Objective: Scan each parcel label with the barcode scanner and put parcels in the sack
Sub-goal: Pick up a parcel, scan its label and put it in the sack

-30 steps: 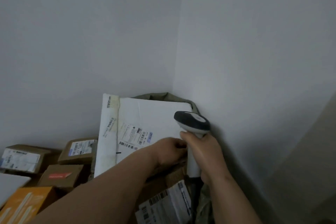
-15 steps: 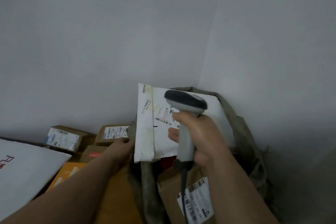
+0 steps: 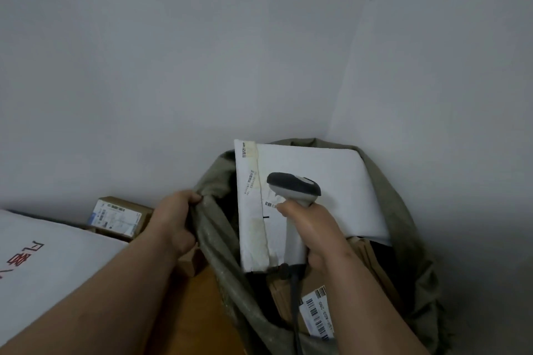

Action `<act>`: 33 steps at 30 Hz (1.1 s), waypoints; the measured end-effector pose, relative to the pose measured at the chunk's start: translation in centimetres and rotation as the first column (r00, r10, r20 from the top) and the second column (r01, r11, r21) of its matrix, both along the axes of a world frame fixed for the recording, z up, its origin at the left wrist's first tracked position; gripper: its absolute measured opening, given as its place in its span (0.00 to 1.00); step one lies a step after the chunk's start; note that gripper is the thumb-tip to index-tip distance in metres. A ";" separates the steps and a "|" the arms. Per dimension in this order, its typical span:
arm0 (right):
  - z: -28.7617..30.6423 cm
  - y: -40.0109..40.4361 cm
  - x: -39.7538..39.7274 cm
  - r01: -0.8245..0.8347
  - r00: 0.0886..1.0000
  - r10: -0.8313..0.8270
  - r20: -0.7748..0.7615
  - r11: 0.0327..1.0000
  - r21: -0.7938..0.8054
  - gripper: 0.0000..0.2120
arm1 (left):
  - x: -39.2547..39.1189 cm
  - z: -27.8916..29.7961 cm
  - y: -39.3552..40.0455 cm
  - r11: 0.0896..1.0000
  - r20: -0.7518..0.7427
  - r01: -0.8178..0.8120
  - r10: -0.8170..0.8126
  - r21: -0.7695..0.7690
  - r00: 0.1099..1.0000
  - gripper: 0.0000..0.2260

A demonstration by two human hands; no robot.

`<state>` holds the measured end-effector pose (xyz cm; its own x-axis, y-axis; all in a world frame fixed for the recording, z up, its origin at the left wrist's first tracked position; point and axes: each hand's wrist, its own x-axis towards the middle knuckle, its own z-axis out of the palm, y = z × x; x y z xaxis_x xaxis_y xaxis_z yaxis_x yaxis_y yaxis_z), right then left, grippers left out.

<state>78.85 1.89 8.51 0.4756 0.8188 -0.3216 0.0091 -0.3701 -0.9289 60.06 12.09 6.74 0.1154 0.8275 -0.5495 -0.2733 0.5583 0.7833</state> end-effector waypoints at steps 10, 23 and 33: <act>-1.4 1.8 4.2 0.140 0.929 -0.158 -0.334 0.987 -0.078 0.08 | 0.7 3.0 1.5 0.957 -0.237 0.169 -0.112 0.237 0.965 0.05; -0.5 4.9 2.5 -0.031 0.986 0.048 -0.158 0.994 0.107 0.07 | 6.2 4.1 8.8 0.980 -0.399 0.134 -0.066 0.146 0.914 0.08; -1.6 5.5 7.3 -0.020 0.955 0.009 -0.297 0.999 -0.035 0.12 | 6.2 11.2 9.8 0.801 0.010 -0.151 0.178 0.579 0.984 0.08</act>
